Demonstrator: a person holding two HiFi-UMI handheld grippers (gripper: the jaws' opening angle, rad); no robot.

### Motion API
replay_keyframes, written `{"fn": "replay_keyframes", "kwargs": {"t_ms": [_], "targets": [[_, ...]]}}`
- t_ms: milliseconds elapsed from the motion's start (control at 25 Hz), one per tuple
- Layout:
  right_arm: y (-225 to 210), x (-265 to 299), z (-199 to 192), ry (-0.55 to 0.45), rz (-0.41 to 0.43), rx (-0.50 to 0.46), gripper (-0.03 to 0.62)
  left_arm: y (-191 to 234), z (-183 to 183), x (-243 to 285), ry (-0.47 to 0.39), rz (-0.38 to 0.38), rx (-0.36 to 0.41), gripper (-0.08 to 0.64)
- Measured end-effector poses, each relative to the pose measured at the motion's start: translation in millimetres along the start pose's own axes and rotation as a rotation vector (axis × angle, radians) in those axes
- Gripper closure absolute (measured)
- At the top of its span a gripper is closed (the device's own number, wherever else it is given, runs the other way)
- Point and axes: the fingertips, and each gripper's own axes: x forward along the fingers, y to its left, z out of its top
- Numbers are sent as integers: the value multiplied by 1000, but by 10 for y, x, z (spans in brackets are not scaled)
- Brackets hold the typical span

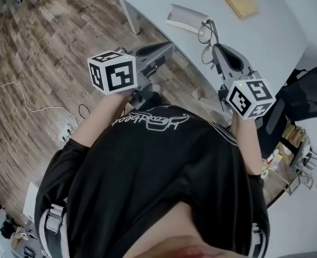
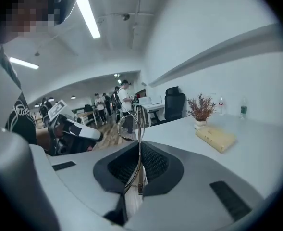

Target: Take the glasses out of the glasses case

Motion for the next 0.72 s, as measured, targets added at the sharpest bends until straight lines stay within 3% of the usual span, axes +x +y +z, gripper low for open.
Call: {"fn": "replay_keyframes", "kwargs": {"t_ms": [320,720], "targets": [[381,-907,-65,-148,3,147,574,-789,-404,-271,-32,-39,61,554],[865,-1999,-291,-227,12,138,573,-1589,-1061,-549,-62,-63,128,554]]}}
